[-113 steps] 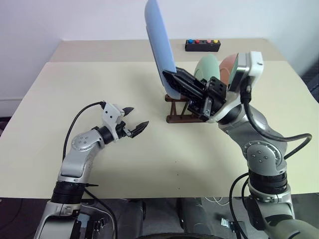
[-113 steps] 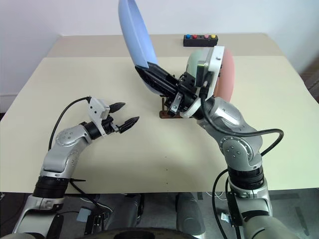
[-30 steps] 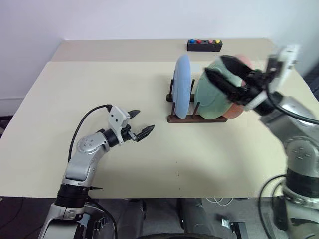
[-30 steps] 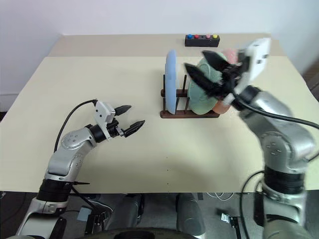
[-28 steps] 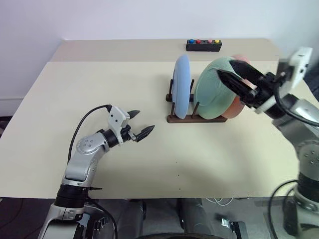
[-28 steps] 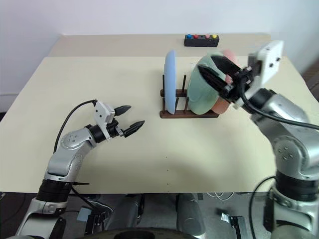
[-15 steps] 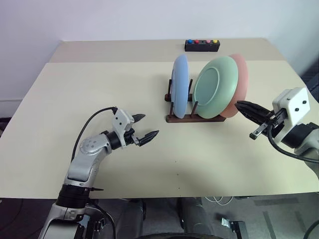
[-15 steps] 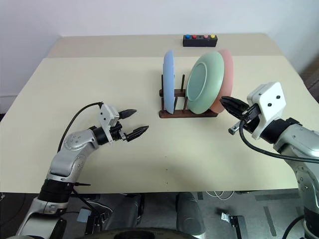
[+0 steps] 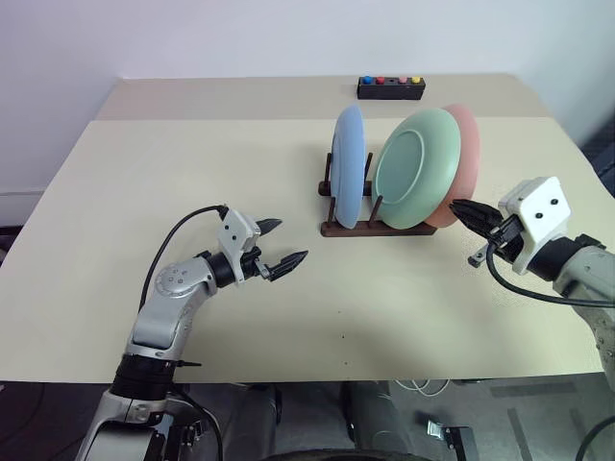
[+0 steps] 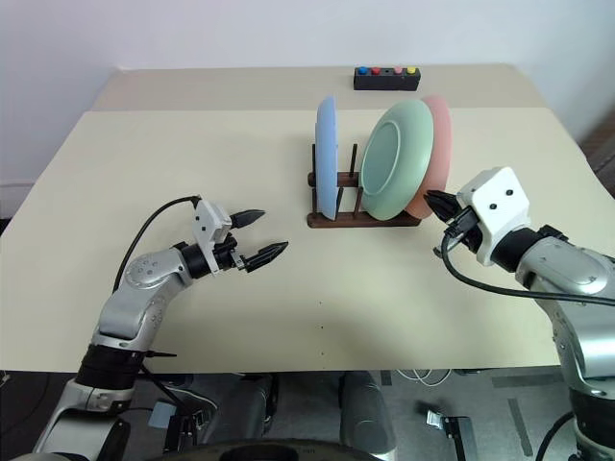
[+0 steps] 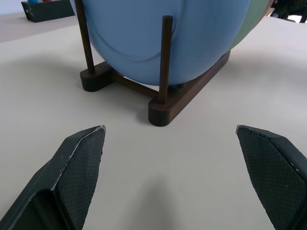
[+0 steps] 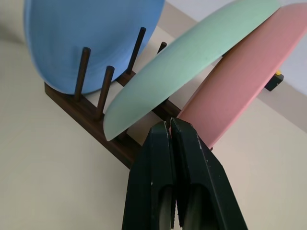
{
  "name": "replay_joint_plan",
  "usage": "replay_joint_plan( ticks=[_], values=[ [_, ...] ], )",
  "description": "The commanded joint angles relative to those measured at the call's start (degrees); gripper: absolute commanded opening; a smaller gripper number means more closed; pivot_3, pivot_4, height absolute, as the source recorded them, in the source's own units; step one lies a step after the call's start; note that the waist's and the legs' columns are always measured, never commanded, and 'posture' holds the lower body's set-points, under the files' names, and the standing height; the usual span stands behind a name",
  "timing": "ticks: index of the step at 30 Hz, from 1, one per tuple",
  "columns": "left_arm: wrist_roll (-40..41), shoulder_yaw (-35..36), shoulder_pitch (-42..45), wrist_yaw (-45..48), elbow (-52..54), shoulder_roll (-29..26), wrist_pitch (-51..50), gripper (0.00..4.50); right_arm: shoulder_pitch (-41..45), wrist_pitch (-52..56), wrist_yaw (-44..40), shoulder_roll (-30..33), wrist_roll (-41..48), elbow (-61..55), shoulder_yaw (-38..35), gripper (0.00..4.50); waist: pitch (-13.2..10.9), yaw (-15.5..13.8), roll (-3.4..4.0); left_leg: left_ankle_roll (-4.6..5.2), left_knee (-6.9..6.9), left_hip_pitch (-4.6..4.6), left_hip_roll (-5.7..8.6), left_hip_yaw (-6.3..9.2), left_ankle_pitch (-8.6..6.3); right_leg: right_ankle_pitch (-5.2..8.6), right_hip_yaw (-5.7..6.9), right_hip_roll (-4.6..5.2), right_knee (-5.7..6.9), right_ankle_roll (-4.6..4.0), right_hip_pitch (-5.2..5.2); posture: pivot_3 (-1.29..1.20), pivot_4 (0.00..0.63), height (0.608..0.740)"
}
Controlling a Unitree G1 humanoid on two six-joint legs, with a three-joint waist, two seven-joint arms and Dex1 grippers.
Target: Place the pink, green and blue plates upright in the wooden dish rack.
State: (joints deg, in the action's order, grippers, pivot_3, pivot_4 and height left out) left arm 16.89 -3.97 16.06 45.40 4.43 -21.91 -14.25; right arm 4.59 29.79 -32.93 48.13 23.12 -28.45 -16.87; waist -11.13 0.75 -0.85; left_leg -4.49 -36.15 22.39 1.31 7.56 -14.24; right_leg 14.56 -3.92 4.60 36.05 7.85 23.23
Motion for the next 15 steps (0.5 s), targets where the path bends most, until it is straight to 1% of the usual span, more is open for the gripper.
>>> replay_joint_plan(
  ticks=[1,15],
  values=[
    [0.14,0.01,-0.30,-0.34,1.50,0.17,1.05,4.50,1.74,-2.71,-0.31,-0.58,-2.00,0.76,0.85,0.08,0.00,0.01,0.00,0.00,0.00,0.00,0.00,0.00,0.00,0.00,0.00,0.00,0.00,0.00,0.00,0.00,0.150,0.740],
    [0.25,-0.17,-0.72,-0.59,2.06,0.19,0.79,4.50,4.12,-3.92,-2.15,-2.56,-2.04,-2.82,4.44,0.08,0.00,0.02,0.00,0.00,0.00,0.00,0.00,0.00,0.00,0.00,0.00,0.00,0.01,0.00,0.00,0.00,0.150,0.740]
  ],
)
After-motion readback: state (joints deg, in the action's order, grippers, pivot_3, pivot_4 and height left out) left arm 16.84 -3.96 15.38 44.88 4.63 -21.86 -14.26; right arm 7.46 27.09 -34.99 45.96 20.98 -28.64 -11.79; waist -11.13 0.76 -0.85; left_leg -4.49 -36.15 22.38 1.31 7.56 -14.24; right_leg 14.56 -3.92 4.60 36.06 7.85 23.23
